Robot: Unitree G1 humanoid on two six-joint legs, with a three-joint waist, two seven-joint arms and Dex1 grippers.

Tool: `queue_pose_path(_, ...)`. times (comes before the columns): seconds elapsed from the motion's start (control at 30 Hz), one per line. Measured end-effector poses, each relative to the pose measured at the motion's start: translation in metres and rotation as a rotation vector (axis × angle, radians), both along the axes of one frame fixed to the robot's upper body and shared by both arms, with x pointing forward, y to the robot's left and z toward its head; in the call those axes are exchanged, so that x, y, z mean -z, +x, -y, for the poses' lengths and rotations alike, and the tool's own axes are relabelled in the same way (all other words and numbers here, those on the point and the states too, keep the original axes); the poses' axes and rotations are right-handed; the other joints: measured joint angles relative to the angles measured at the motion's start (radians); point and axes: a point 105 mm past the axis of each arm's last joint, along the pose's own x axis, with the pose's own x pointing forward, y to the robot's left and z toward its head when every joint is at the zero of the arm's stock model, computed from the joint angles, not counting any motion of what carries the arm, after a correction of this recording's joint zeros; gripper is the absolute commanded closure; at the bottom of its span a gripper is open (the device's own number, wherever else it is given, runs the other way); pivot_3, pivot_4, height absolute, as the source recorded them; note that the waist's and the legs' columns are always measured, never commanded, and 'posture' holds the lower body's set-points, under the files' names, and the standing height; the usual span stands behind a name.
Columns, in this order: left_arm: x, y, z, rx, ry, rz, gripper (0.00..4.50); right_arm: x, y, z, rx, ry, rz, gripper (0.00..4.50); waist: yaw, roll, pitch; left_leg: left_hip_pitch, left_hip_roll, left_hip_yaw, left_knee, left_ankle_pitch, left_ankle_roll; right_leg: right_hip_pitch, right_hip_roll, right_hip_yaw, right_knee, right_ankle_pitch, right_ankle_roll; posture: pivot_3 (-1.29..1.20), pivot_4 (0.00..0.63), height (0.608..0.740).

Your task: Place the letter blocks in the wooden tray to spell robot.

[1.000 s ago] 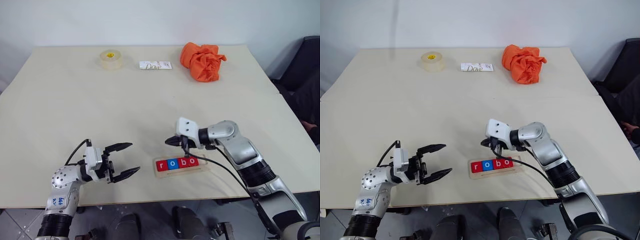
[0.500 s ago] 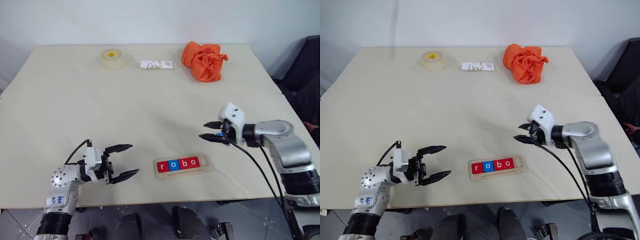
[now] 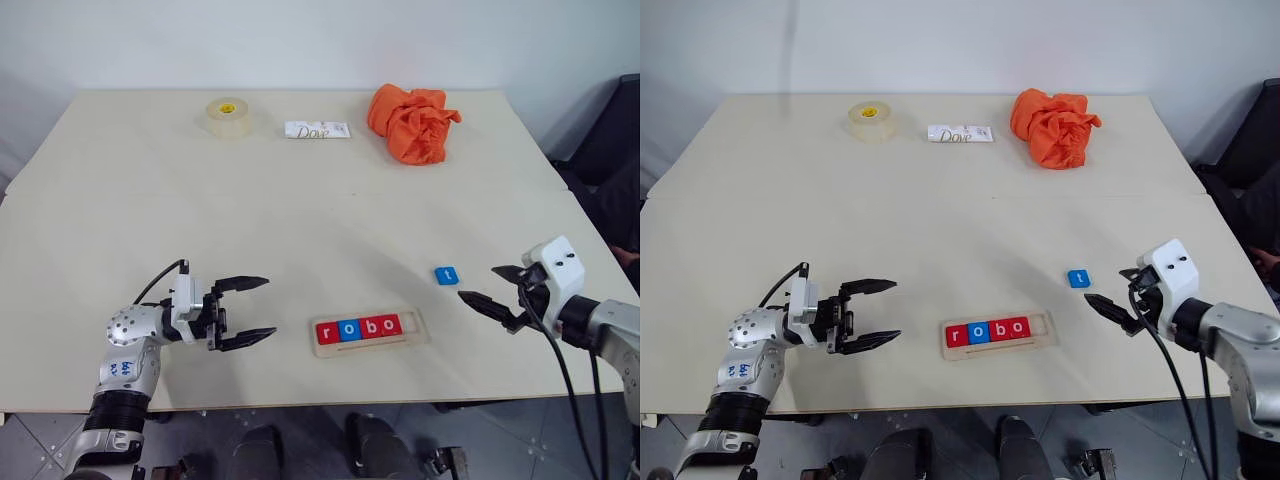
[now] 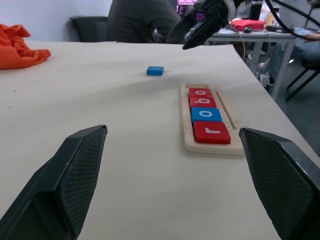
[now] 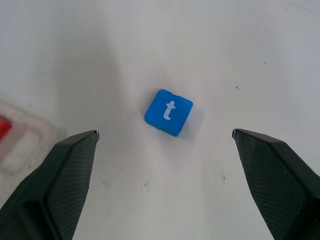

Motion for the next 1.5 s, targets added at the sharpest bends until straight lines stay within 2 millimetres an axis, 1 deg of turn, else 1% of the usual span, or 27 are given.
queue_pose_path(0.17,0.000,0.000,0.002,0.011,-0.002,0.000,0.00,0.008,0.008,-0.006,0.091,0.066,0.018,0.03,0.001,0.000,0.000,0.000,0.000,0.000,0.000,0.000,0.000,0.000,0.000,0.000,0.000,0.000,0.000,0.00,0.150,0.740)
queue_pose_path(0.3,0.002,-0.004,0.005,0.021,-0.001,-0.004,0.00,0.018,0.021,-0.013,0.121,0.101,0.009,0.03,0.001,0.000,0.000,0.000,0.000,0.000,0.000,0.000,0.000,0.000,0.000,0.000,0.000,0.000,0.000,0.00,0.150,0.740)
queue_pose_path(0.37,0.004,-0.007,0.006,0.023,-0.001,-0.016,0.00,0.023,0.029,-0.012,0.142,0.103,0.008,0.03,0.001,0.000,0.000,0.000,0.000,0.000,0.000,0.000,0.000,0.000,0.000,0.000,0.001,0.000,0.000,0.00,0.150,0.740)
queue_pose_path(0.43,0.004,-0.009,0.006,0.022,0.000,-0.020,0.00,0.027,0.032,-0.011,0.146,0.103,0.003,0.03,0.001,0.000,0.000,0.000,0.000,0.000,0.000,0.000,0.000,0.000,0.000,0.000,0.001,0.000,0.000,0.00,0.150,0.740)
queue_pose_path(0.53,0.007,-0.013,0.005,0.022,0.005,-0.032,0.00,0.039,0.037,-0.009,0.159,0.098,-0.022,0.03,0.002,0.000,0.000,0.000,0.000,0.000,0.000,0.000,0.000,0.000,0.000,0.000,0.001,0.000,0.000,0.00,0.150,0.740)
queue_pose_path(0.83,0.006,-0.012,0.004,0.015,0.004,-0.036,0.00,0.042,0.042,-0.012,0.176,0.116,-0.003,0.03,0.002,0.000,0.000,0.001,0.000,0.000,0.001,0.000,0.001,0.001,0.000,0.000,0.001,0.000,0.001,0.00,0.150,0.740)
queue_pose_path(1.1,0.002,-0.007,0.009,0.031,-0.010,-0.022,0.00,0.042,0.044,-0.011,0.202,0.120,0.009,0.03,0.002,0.000,0.000,0.001,0.000,0.000,0.001,0.000,0.001,0.001,0.000,0.000,0.002,0.001,0.001,0.00,0.150,0.740)
queue_pose_path(1.2,0.002,-0.005,0.010,0.036,-0.013,-0.026,0.00,0.043,0.046,-0.012,0.217,0.112,0.016,0.62,0.001,0.000,0.000,0.001,0.000,0.000,0.001,0.000,0.001,0.001,0.000,0.000,0.002,0.001,0.001,0.00,0.150,0.740)
queue_pose_path(1.33,0.003,-0.003,0.011,0.041,-0.016,-0.034,0.00,0.044,0.046,-0.011,0.245,0.093,0.023,1.91,0.001,0.000,0.000,0.001,0.000,0.000,0.001,0.000,0.001,0.001,0.000,0.000,0.002,0.000,0.001,0.00,0.150,0.740)
queue_pose_path(1.43,0.002,0.000,0.011,0.043,-0.019,-0.031,0.00,0.045,0.044,-0.013,0.249,0.101,0.026,2.92,0.001,0.000,0.000,0.001,0.000,0.000,0.001,0.000,0.001,0.001,0.001,0.000,0.002,0.001,0.001,0.00,0.150,0.740)
queue_pose_path(1.47,0.002,0.000,0.011,0.044,-0.019,-0.032,0.00,0.044,0.042,-0.014,0.248,0.102,0.026,3.04,0.001,0.000,0.000,0.001,0.000,0.000,0.001,0.000,0.001,0.001,0.001,0.000,0.002,0.001,0.001,0.00,0.150,0.740)
queue_pose_path(1.5,0.003,0.000,0.011,0.046,-0.019,-0.033,0.00,0.044,0.041,-0.014,0.250,0.103,0.027,3.03,0.001,0.000,0.000,0.001,0.000,0.000,0.001,0.000,0.001,0.001,0.001,0.000,0.002,0.001,0.001,0.00,0.150,0.740)
